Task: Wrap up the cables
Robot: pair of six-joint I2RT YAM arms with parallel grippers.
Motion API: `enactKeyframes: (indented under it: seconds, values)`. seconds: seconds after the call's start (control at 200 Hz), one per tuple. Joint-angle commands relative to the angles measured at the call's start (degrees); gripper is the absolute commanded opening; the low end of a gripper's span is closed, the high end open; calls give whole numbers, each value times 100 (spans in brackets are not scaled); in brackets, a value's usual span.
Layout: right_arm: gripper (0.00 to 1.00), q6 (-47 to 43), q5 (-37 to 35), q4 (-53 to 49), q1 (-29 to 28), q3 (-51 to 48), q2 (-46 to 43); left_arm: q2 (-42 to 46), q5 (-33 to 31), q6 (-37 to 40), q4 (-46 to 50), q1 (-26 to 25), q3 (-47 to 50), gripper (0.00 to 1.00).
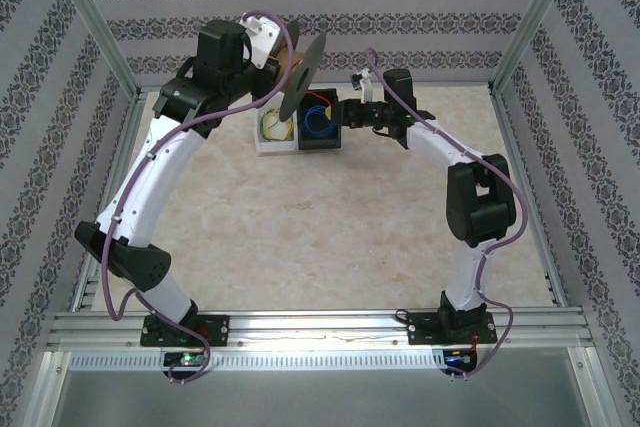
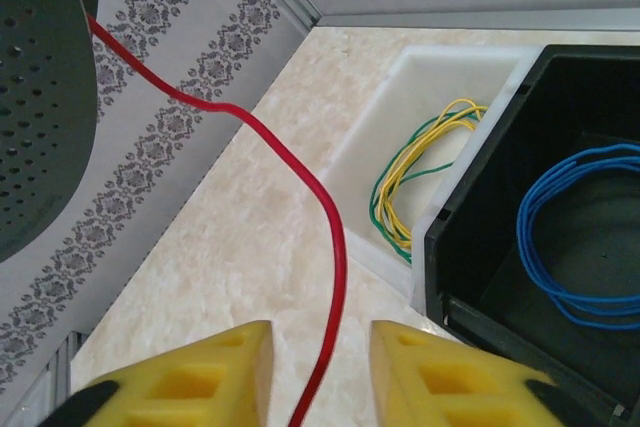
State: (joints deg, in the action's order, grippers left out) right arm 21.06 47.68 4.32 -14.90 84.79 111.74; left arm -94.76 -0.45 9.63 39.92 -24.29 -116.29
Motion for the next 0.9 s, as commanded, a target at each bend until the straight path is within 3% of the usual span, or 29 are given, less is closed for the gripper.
enactKeyframes:
  seconds: [0.0,0.18,0.435,0.894]
  values:
    - [23,10,112,177,-32,161,36,326,19,-102,-415,-102,-263,0]
    - [0,-6,84,181,-31,23,-44,309,-35,-93,-486,-104,-254,0]
    - [0,-555,-379,-618,-349,-140,-261,155,-45,-259,-746,-102,-254,0]
    - [0,-1429,-1350,-1793,-1729,-710,-1214,-700,-500,-261,-798,-68,-747,0]
